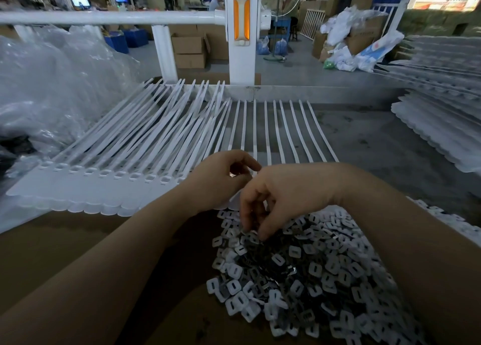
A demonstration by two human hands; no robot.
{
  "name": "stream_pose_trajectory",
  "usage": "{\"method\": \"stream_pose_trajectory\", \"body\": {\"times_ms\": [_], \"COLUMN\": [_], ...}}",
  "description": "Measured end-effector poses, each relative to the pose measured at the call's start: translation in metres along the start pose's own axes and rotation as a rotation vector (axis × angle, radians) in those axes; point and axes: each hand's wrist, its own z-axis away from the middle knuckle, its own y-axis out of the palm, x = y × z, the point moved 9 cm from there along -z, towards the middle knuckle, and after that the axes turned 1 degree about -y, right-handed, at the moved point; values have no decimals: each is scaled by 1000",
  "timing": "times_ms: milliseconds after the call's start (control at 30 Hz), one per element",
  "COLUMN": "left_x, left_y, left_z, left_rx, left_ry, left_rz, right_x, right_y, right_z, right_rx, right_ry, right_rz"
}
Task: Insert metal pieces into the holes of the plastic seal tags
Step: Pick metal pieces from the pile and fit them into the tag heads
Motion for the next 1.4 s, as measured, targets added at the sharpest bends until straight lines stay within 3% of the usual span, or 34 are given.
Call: {"method": "stream_pose_trajectory", "body": {"times_ms": [333,433,567,633,933,1400], "left_x": [-1,-4,0,1,1,-7], "left_y": [0,0,0,0,1,3], "left_z": [2,1,1,1,0,2], "left_rx": [4,-5,-20,-17,-22,-65], "left_ry": [9,32,10,5,7,101], "left_rz": [19,-17,-51,-51,-72,-178], "right_x": [5,-5,-52,-69,-84,-80], "right_y": [1,-25,-65,-68,-59,-56], "right_z": [0,6,30,36,33,26], "right_rx": [-24,-228,-612,-683,-723,-759], "right_ry": [36,69,281,357,410,489], "right_rz": [55,-55,-207,-268,-399,-215]}}
